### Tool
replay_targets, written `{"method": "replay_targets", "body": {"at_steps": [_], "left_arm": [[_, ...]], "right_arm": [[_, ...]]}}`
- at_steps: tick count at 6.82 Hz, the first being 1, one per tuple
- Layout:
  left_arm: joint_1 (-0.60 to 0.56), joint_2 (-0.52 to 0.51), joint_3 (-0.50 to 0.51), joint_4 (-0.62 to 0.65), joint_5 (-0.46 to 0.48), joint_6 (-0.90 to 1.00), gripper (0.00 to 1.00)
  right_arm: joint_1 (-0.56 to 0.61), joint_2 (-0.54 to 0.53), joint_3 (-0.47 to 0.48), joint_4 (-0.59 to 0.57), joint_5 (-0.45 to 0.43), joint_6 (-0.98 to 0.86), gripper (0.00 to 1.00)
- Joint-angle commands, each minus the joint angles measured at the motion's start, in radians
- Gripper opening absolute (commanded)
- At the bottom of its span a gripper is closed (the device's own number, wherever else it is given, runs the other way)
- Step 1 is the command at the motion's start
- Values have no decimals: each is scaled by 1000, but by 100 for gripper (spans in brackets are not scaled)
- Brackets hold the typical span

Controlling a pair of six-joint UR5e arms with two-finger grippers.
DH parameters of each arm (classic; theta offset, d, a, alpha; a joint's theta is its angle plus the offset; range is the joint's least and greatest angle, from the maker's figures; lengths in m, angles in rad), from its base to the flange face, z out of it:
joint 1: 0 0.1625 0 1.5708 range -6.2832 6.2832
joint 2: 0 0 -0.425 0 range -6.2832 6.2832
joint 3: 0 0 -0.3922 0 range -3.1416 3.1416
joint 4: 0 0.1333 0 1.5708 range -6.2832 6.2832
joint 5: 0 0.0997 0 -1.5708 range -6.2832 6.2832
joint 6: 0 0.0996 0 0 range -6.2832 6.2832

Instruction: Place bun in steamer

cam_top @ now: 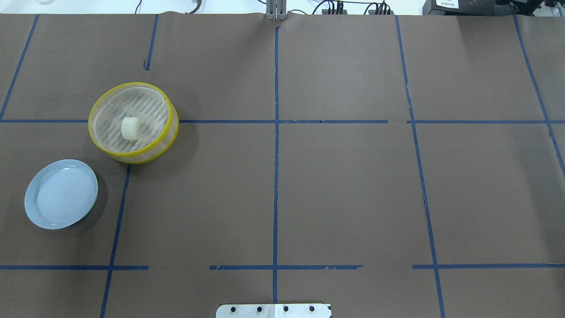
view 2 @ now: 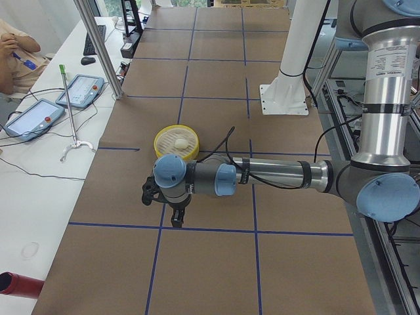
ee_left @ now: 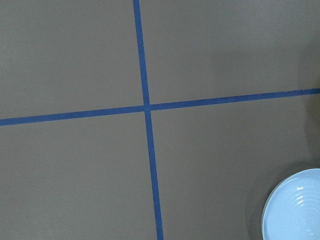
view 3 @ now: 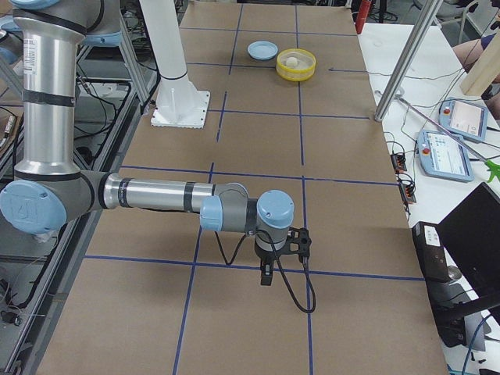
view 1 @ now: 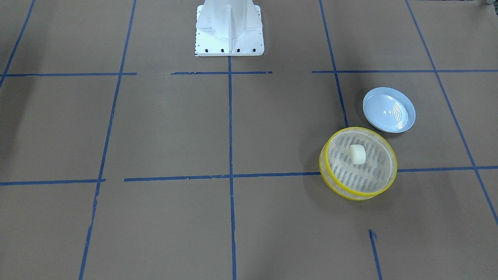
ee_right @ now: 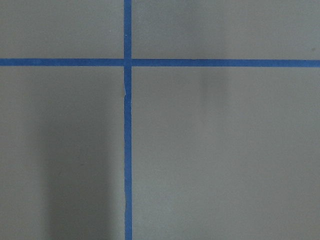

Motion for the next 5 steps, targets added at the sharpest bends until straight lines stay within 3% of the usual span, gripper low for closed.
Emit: {"method": "replay_targets", "body": {"at_steps": [1,2,5], "left_arm": [[-1,15,13,14,45,1,100],[-1,9,4,76,47,1,100],[-7,5,-12,87,79,3,100]], "right_arm": [[0,0,0,0,0,0,100],[0,0,0,0,0,0,100],[0,0,0,0,0,0,100]]}}
